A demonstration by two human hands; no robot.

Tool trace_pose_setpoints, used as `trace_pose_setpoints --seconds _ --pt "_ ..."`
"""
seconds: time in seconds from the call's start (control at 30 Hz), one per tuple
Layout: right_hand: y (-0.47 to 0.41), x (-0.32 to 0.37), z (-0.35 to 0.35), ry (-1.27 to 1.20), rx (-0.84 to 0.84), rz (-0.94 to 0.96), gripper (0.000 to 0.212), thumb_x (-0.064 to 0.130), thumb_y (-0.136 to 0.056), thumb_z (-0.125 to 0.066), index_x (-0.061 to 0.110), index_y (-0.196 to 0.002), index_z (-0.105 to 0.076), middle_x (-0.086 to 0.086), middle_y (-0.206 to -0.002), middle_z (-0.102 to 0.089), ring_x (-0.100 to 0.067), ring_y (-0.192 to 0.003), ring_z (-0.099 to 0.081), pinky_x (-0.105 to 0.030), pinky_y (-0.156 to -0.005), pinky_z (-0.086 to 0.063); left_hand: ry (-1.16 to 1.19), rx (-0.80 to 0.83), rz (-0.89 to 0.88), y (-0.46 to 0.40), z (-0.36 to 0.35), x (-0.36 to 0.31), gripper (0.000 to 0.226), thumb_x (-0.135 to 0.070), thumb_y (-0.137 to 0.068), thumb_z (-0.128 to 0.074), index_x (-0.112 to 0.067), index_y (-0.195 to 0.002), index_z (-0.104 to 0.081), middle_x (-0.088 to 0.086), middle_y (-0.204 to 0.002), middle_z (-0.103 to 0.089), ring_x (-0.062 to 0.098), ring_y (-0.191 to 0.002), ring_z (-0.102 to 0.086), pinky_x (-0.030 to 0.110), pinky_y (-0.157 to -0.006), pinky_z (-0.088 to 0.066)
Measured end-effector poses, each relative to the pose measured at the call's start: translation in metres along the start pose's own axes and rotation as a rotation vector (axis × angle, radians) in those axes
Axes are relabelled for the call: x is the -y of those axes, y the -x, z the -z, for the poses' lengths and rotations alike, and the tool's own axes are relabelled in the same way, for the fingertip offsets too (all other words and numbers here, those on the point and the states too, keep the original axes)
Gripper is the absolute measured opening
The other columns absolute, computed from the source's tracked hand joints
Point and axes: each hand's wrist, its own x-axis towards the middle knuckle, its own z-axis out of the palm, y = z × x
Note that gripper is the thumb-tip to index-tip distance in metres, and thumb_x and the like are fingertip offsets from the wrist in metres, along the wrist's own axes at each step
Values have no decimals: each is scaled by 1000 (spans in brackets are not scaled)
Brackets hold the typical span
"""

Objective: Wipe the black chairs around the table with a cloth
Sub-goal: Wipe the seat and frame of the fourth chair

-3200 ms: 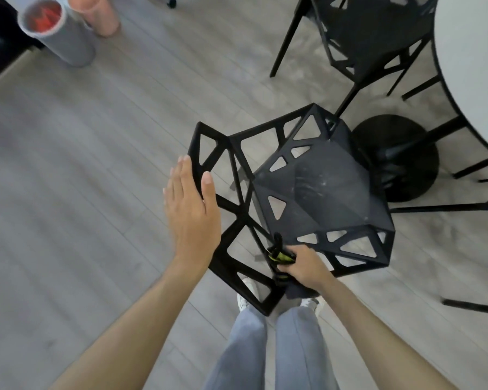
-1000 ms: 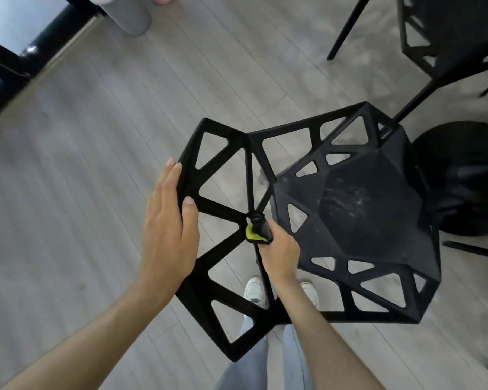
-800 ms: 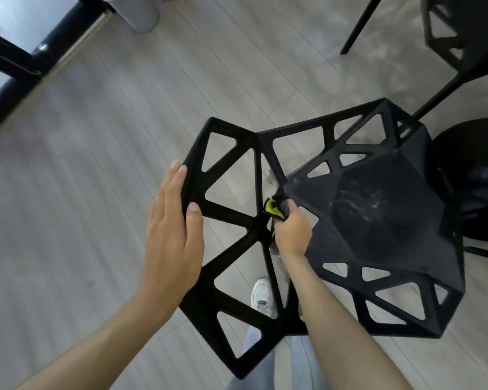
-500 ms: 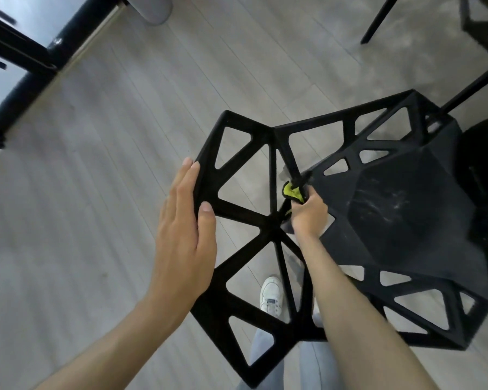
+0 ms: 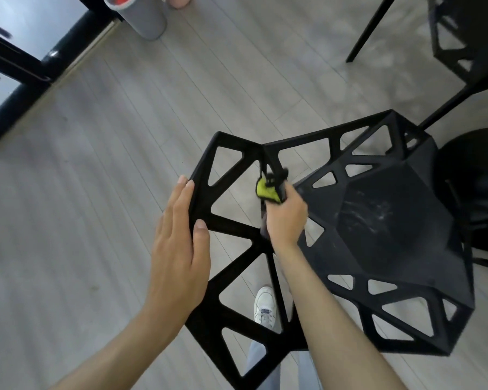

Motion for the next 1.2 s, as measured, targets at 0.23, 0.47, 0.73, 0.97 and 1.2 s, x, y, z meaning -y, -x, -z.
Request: trace_pose_setpoints --seconds 0.23,0.47,0.73,0.97,1.2 --pt "-13 -4 -6 16 -4 78 6 24 -96 -69 21 -91 -68 10 -83 -66 -3 -81 -63 -15 -71 -45 7 4 7 0 -1 1 56 -24 -107 -33 -26 -163 -27 -15 -170 -22 1 -155 -19 32 -125 -21" --pt "22 -35 19 77 185 -46 5 27 -93 -73 28 -97 -70 14 -90 -71 -3 -89 -65 -36 -77 -57 -6 5 24 0 1 1 60 -24 -106 -34 -26 -164 -22 -13 -170 -22 1 -155 -18 31 -126 -21" --pt "-51 42 -15 -41 -18 251 5 20 -98 -67 17 -94 -66 8 -88 -61 -7 -79 -60 -21 -64 -51 -3 23 23 0 1 -4 60 -25 -106 -34 -27 -164 -22 -16 -171 -18 -1 -155 -17 27 -123 -20" --pt "-42 -48 -6 140 31 -123 26 -2 -93 -63 18 -110 -67 3 -108 -67 -20 -110 -67 -27 -85 -47 63 8 40 2 1 -2 62 -32 -107 -34 -33 -165 -15 -38 -159 -22 -8 -150 -24 28 -121 -24" --pt "-42 -14 -26 -99 -102 46 11 29 -97 -68 18 -95 -65 8 -91 -63 -10 -86 -63 -31 -74 -54 46 -11 34 2 -1 -2 61 -29 -106 -34 -32 -165 -19 -21 -167 -25 -3 -154 -21 30 -125 -23"
